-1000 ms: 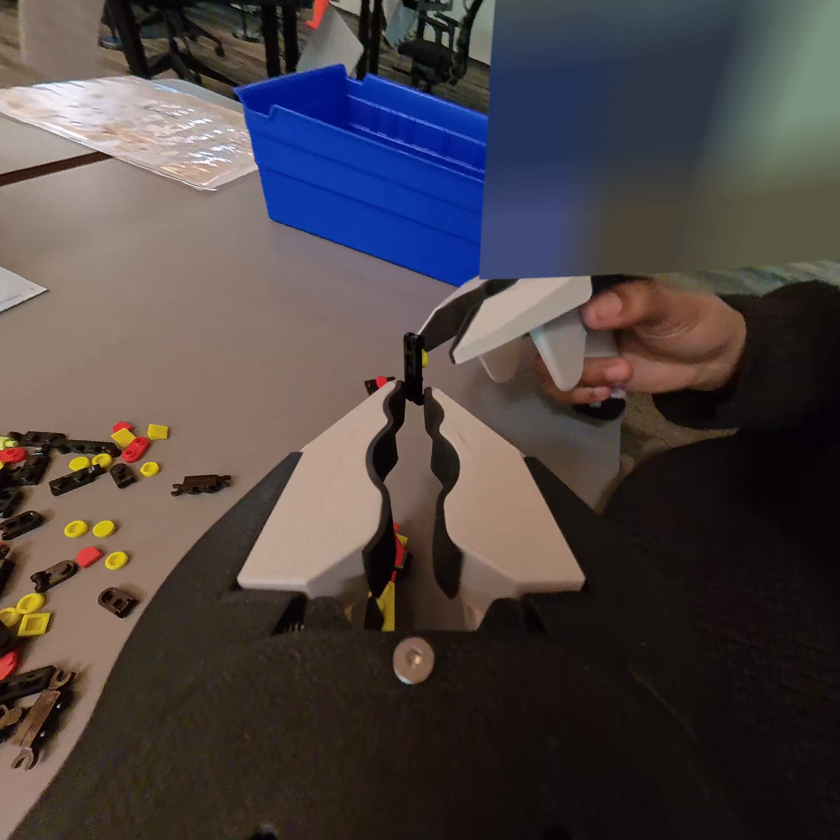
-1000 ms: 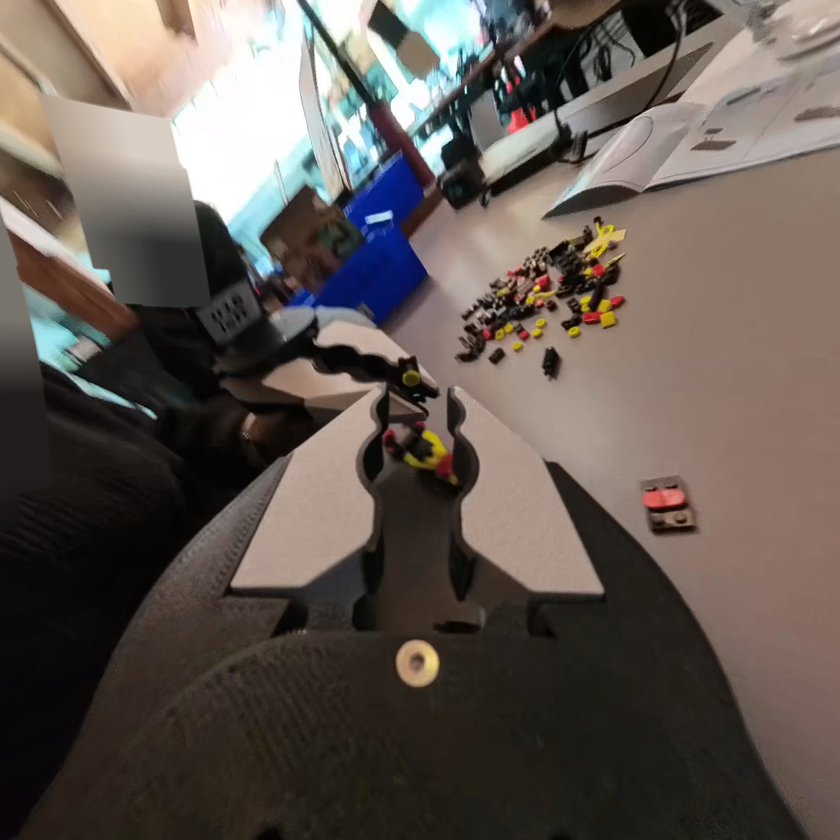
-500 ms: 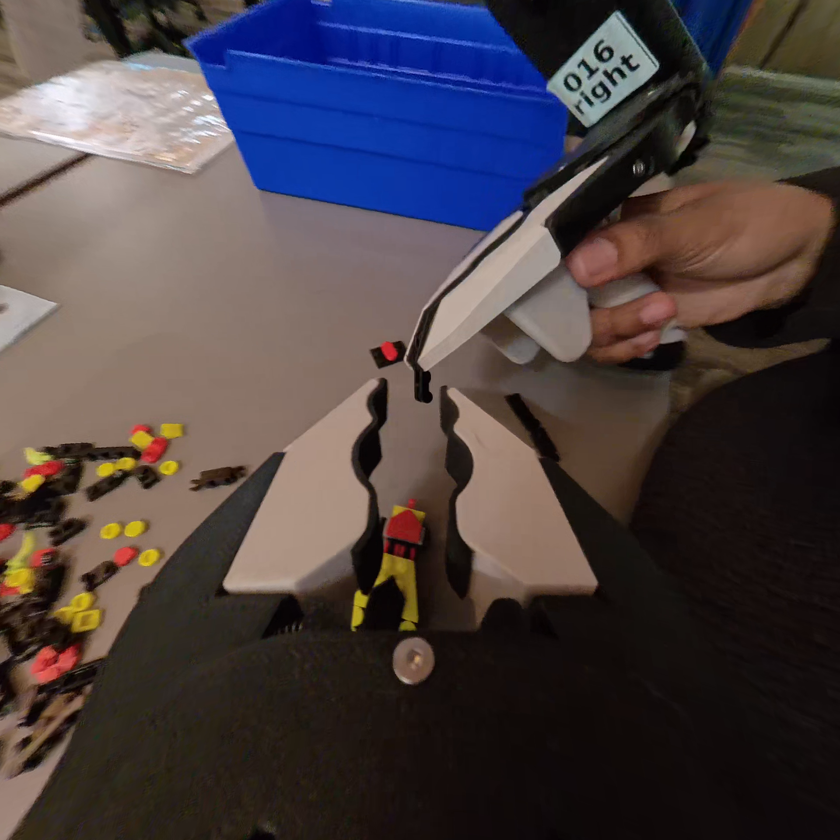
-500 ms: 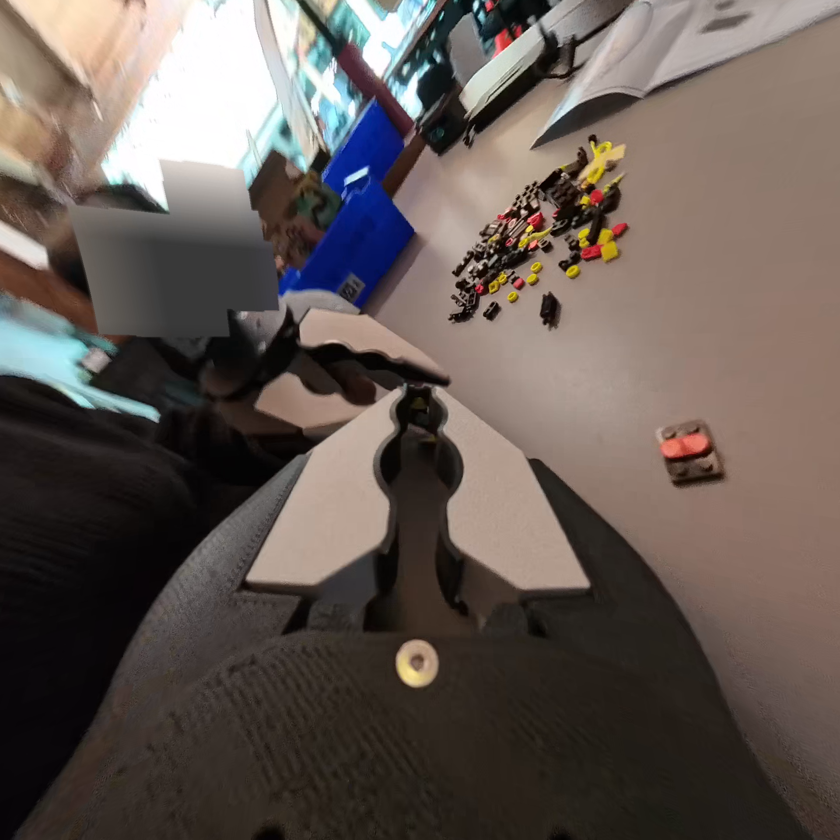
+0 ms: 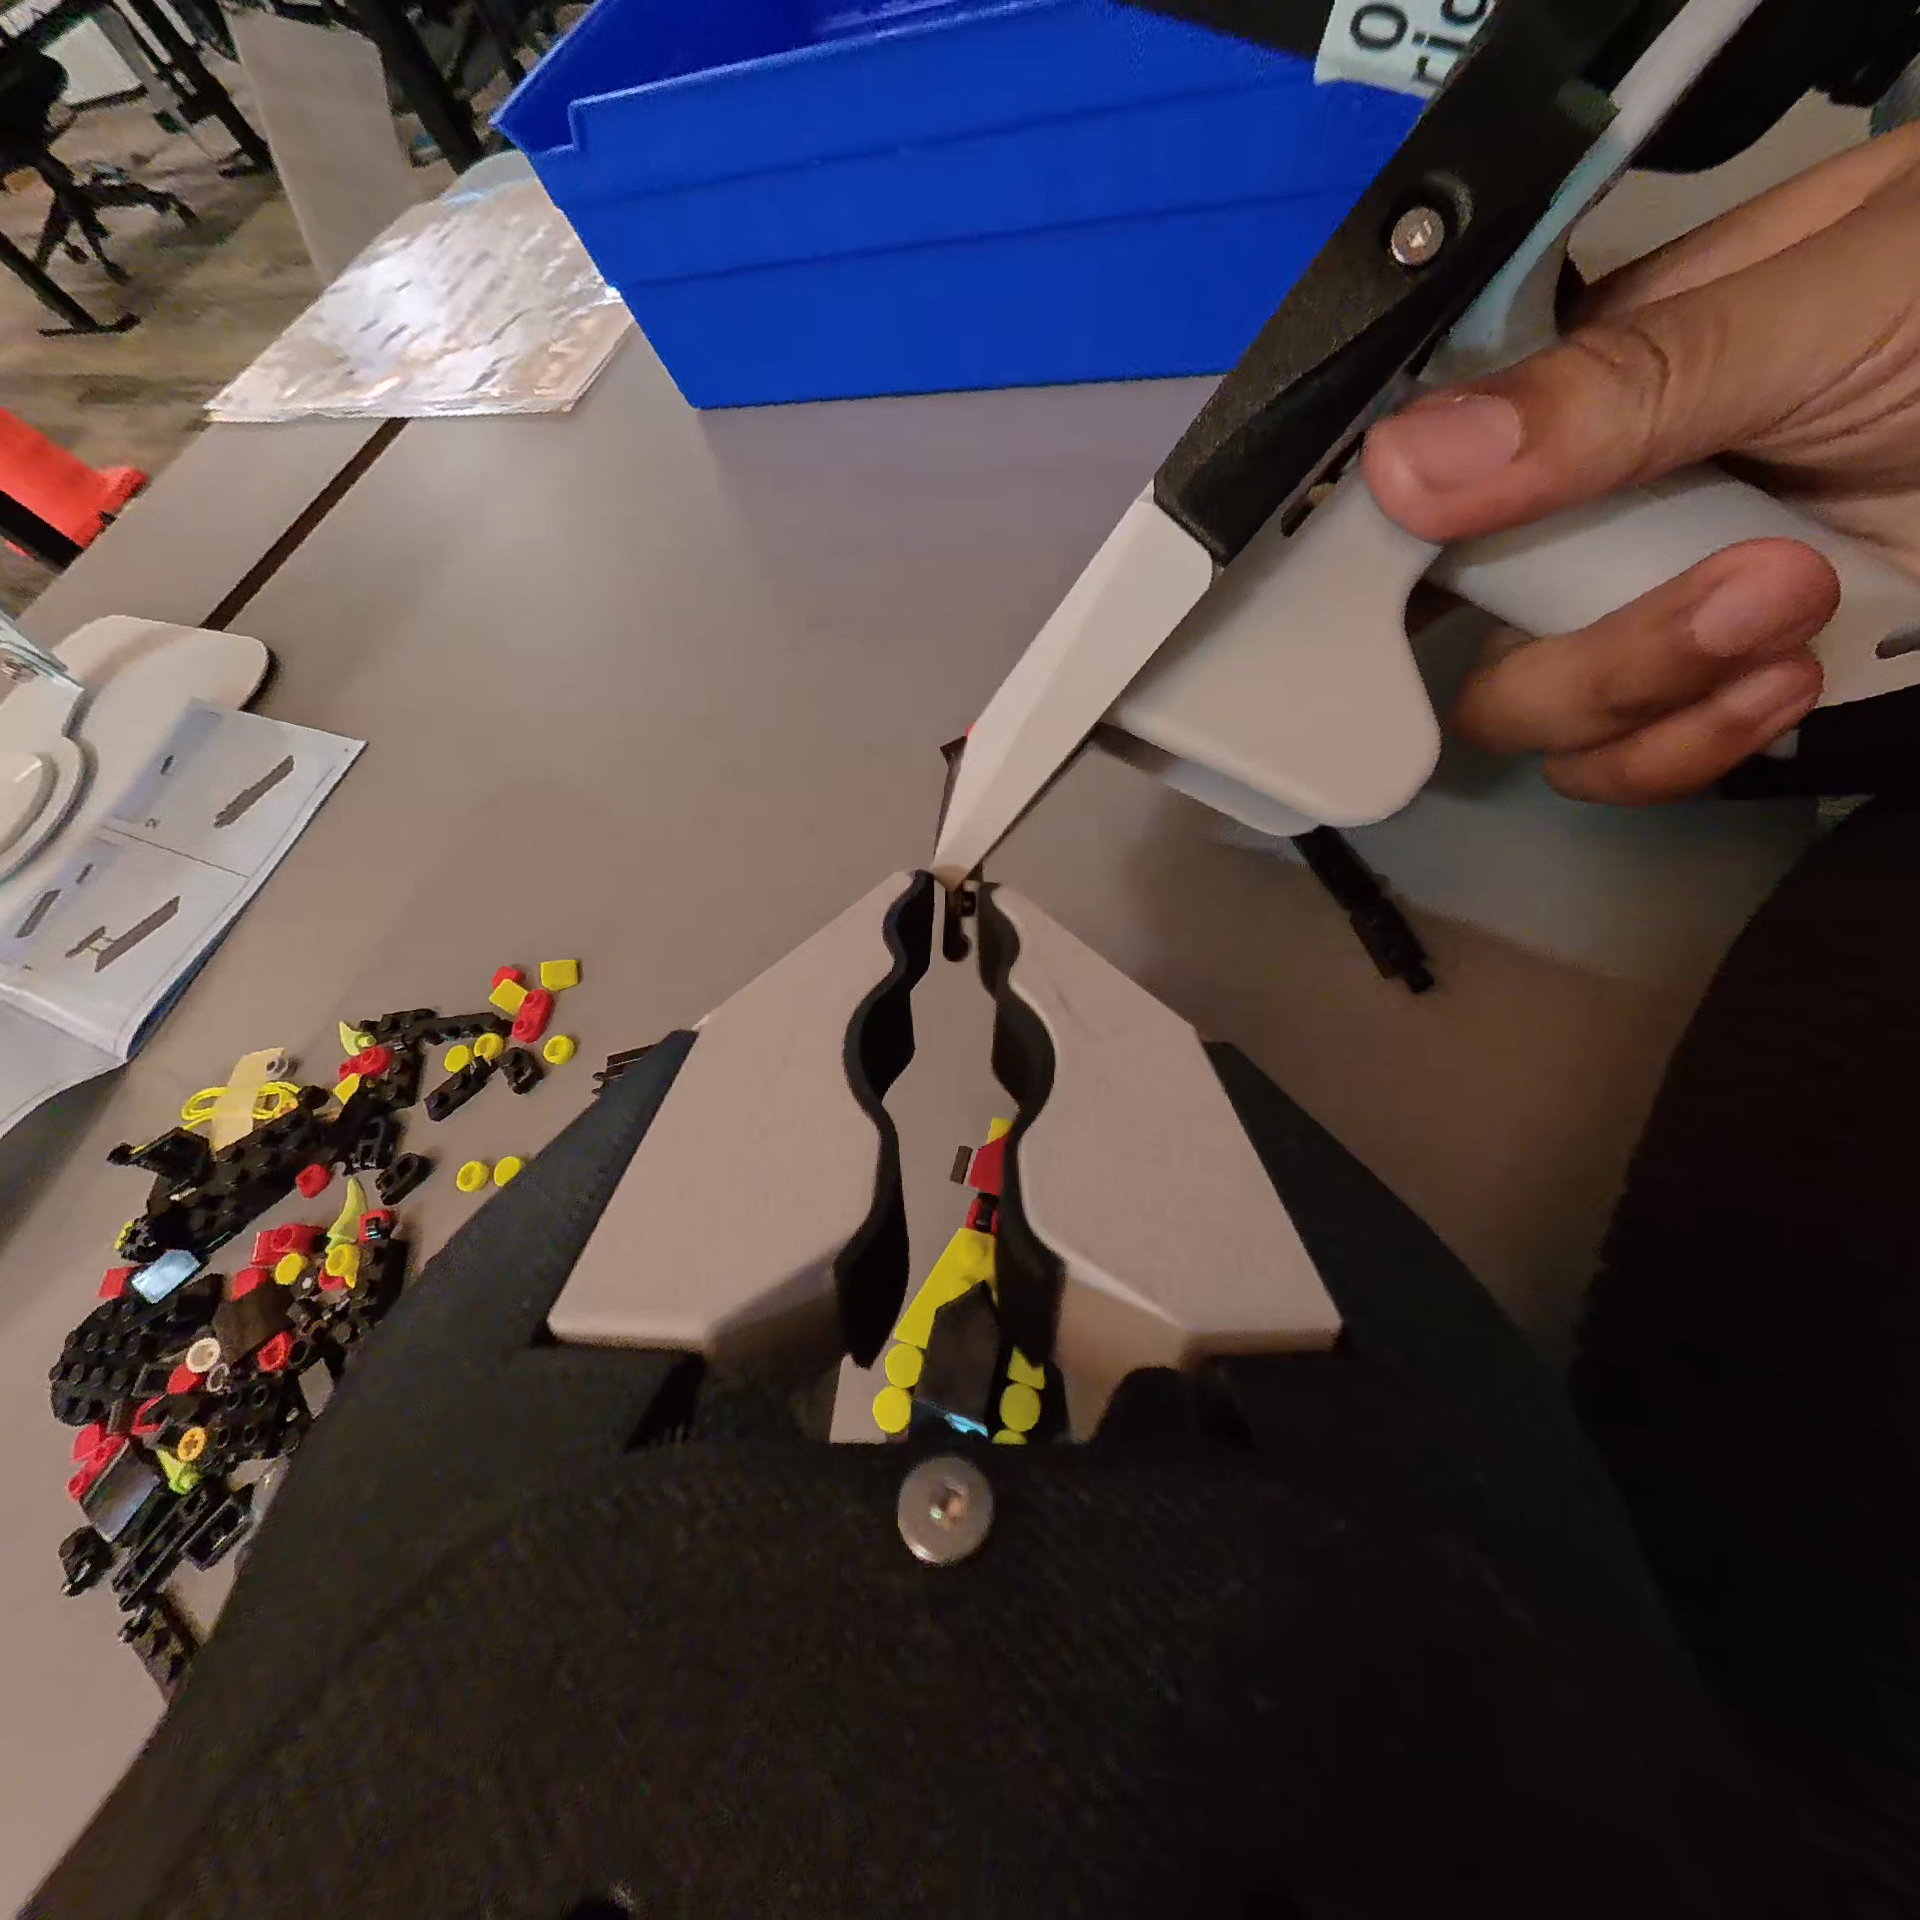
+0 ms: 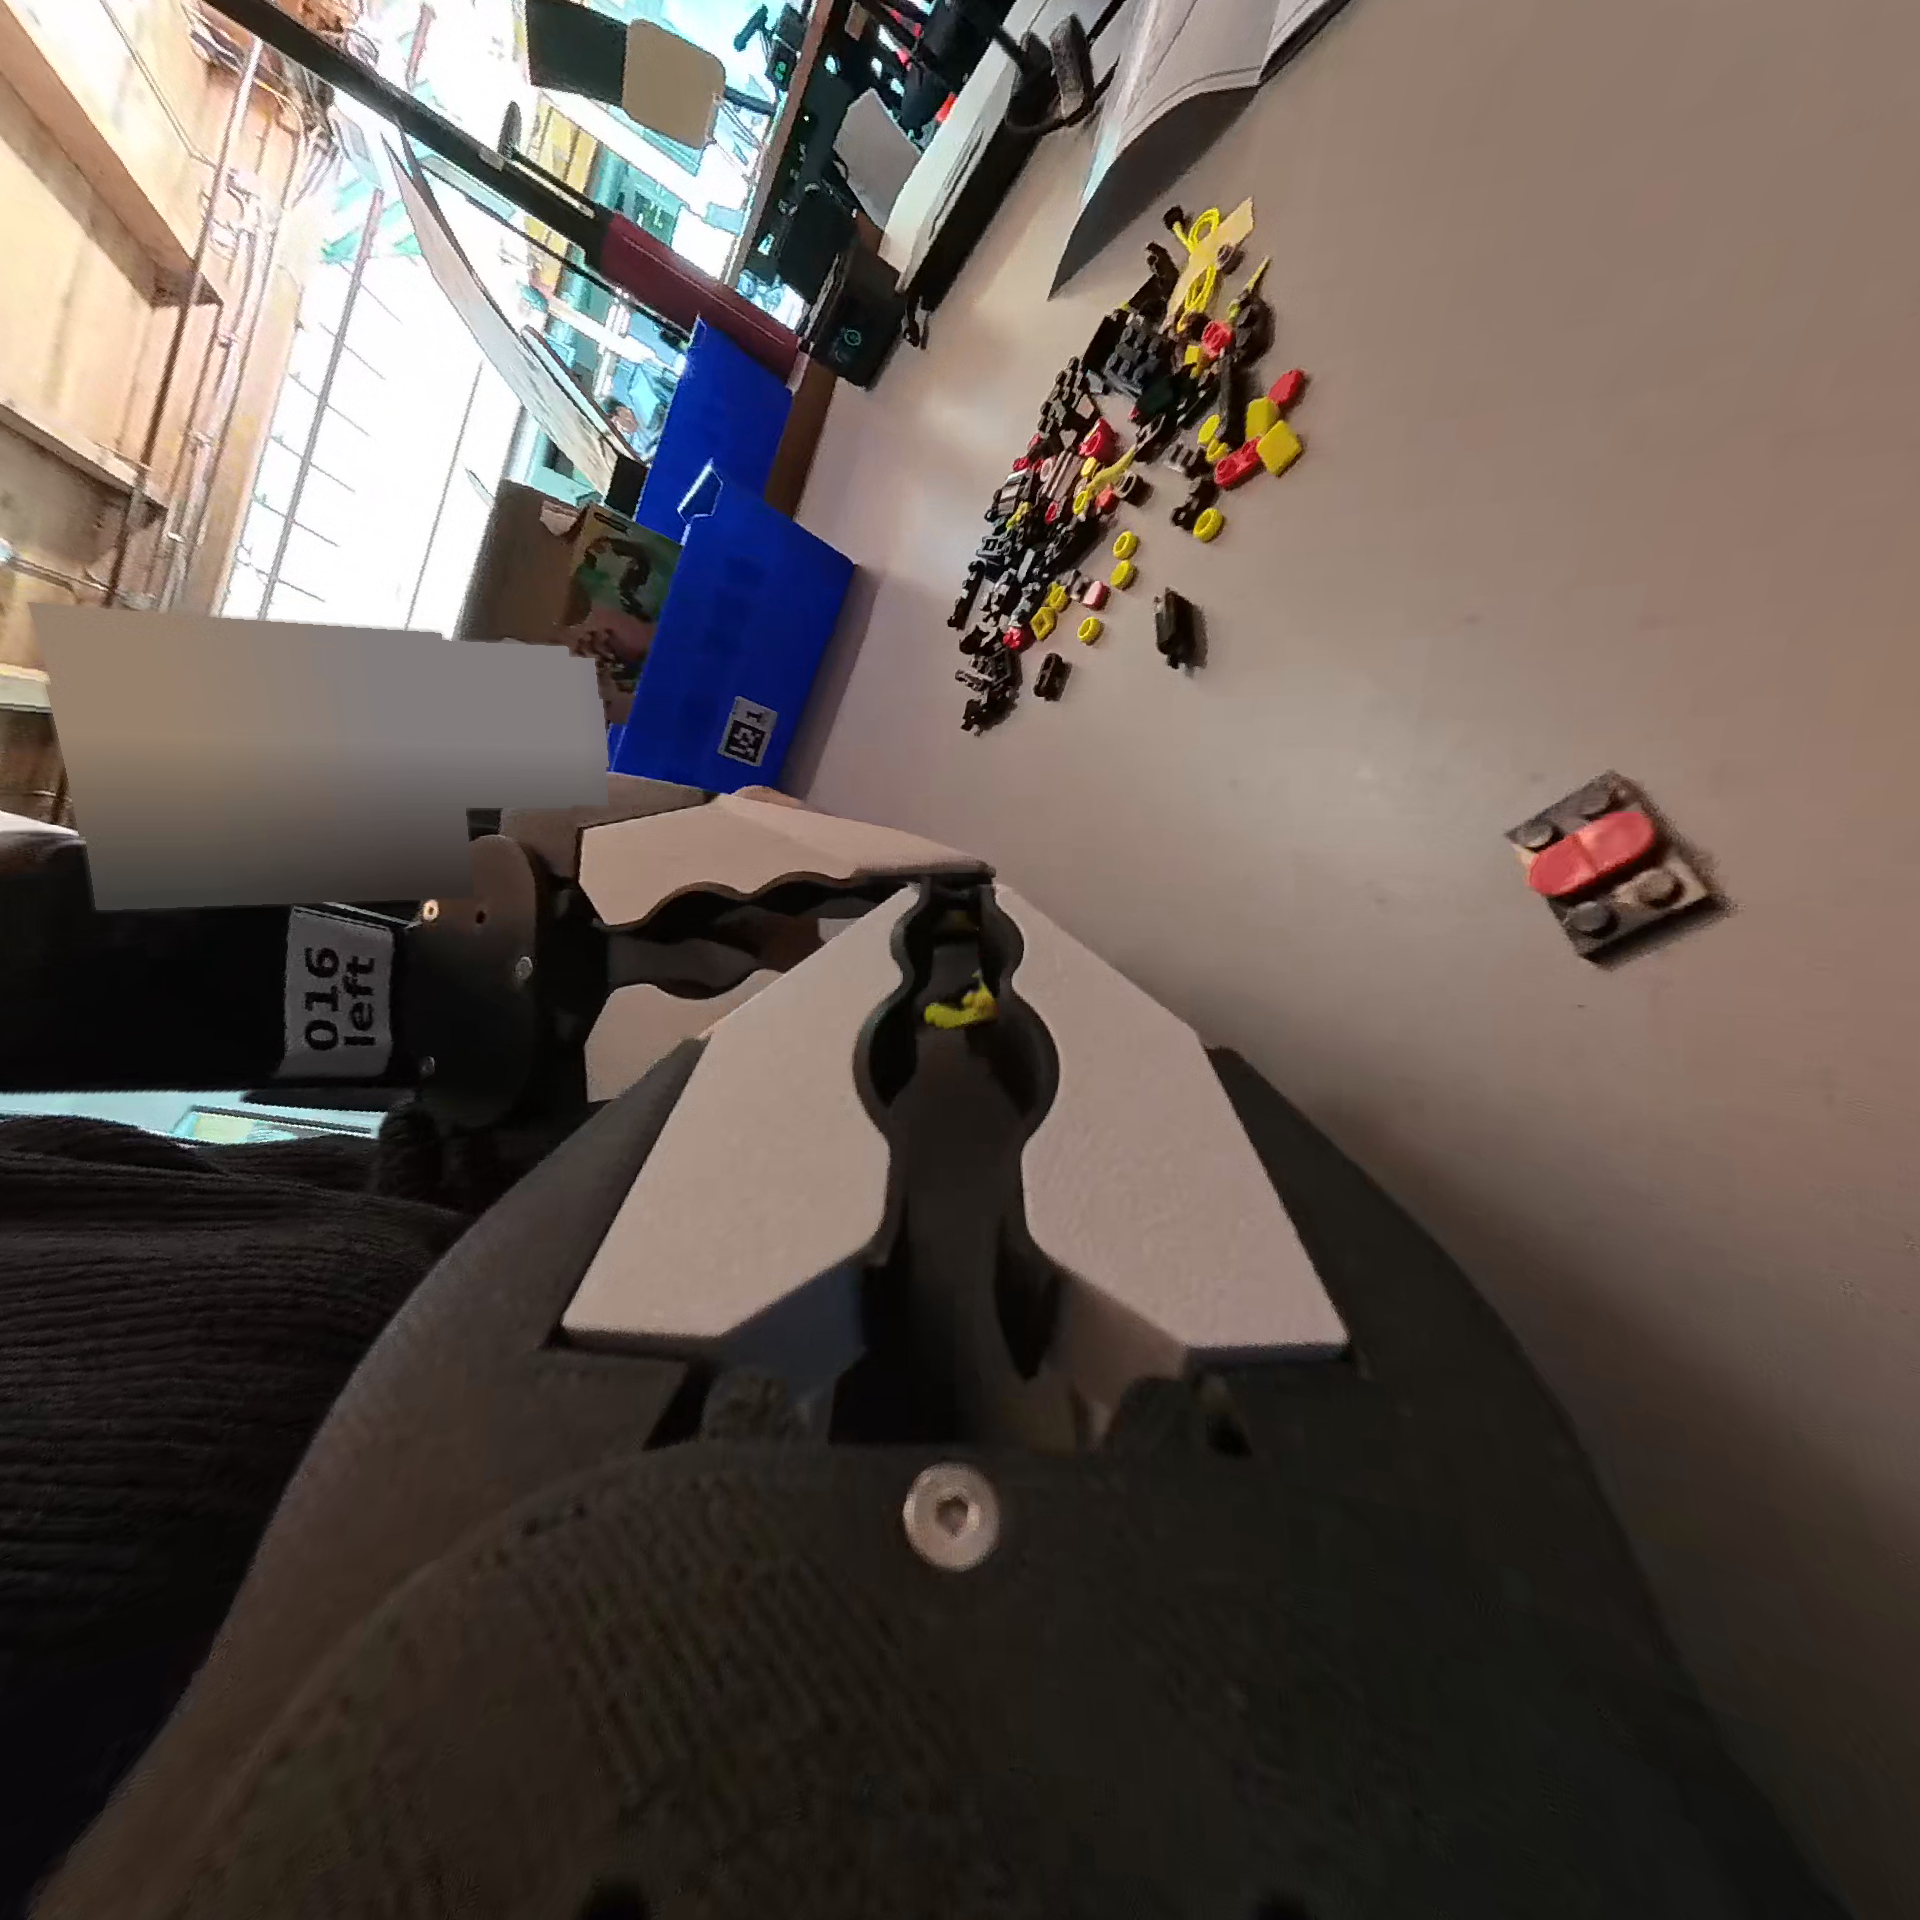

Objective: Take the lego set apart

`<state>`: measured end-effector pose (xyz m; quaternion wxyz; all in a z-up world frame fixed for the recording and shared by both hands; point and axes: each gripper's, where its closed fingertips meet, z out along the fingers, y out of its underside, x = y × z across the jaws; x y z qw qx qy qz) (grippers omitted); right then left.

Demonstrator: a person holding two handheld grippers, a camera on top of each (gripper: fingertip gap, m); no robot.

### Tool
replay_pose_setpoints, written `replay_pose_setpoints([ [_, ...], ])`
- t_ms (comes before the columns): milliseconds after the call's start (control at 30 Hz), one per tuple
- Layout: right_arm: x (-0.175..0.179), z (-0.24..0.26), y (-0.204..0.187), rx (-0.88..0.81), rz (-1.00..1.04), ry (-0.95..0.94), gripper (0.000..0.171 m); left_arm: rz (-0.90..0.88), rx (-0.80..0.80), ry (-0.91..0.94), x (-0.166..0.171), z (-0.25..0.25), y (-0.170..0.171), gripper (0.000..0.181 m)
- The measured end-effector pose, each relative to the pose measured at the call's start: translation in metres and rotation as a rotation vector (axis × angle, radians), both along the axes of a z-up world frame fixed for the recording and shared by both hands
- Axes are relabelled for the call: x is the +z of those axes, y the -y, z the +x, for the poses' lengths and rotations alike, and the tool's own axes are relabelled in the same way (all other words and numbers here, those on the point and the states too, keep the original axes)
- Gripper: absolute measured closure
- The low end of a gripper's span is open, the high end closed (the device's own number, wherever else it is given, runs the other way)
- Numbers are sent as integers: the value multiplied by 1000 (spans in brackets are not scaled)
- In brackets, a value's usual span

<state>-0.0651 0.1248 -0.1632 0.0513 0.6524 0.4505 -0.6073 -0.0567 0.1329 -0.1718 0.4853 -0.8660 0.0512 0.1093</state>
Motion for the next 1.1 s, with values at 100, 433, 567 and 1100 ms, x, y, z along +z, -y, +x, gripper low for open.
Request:
replay_pose_setpoints([
  [100,2,-1,-2,-2,56,-28,164,-4,3,-6,-1,-1,0,179],
  [433,15,1,-7,39,113,-123,147,-23,-3,84,-2,-2,3,180],
  [567,23,3,-29,55,151,-184,147,-18,9,144,-2,-7,5,180],
  [1100,2,17,1,216,222,-122,164,-40,-74,-112,1,11,1,180],
])
